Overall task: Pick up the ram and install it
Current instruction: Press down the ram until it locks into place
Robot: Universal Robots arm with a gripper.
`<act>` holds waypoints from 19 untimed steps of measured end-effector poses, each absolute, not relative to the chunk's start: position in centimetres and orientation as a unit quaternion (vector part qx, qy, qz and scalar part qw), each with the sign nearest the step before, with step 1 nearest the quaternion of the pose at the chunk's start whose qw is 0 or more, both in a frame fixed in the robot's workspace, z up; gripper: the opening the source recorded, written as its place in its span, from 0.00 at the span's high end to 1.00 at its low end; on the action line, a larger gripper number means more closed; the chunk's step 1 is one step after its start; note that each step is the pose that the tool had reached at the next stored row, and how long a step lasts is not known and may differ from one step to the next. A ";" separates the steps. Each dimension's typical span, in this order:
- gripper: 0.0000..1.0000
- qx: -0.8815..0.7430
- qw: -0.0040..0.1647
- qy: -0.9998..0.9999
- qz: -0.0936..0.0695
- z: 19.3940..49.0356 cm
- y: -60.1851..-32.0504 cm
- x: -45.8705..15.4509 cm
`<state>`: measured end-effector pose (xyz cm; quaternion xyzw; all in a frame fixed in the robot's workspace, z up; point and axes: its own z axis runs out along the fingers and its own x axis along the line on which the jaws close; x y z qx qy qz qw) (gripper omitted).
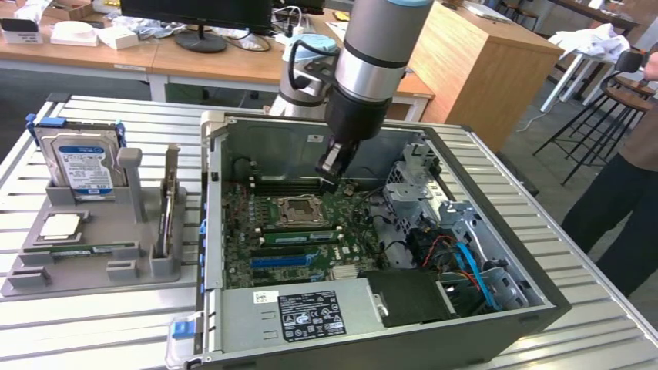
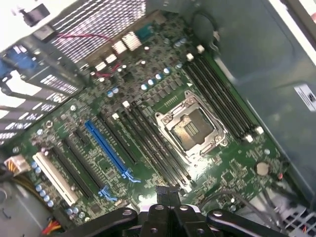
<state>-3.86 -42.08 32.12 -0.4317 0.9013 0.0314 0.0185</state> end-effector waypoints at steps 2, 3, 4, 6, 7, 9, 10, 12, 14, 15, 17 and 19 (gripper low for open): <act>0.90 -0.416 0.019 0.909 0.031 32.1 -42.1 -3.9; 0.90 -0.407 0.019 0.913 0.031 32.1 -42.1 -3.9; 0.90 -0.399 0.020 0.916 0.031 32.0 -42.1 -3.9; 0.90 -0.382 0.020 0.924 0.030 32.0 -42.1 -3.9; 0.90 -0.373 0.020 0.927 0.030 32.0 -42.1 -3.9; 0.90 -0.357 0.021 0.933 0.030 31.9 -42.1 -3.9; 0.90 -0.348 0.021 0.937 0.030 31.9 -42.1 -3.9; 0.90 -0.332 0.022 0.943 0.029 31.9 -42.1 -3.9; 0.90 -0.326 0.022 0.945 0.029 31.9 -42.1 -3.9; 0.90 -0.326 0.022 0.945 0.029 31.9 -42.1 -3.9; 0.90 -0.326 0.022 0.945 0.029 31.9 -42.1 -3.9; 0.90 -0.325 0.022 0.945 0.029 31.9 -42.1 -4.0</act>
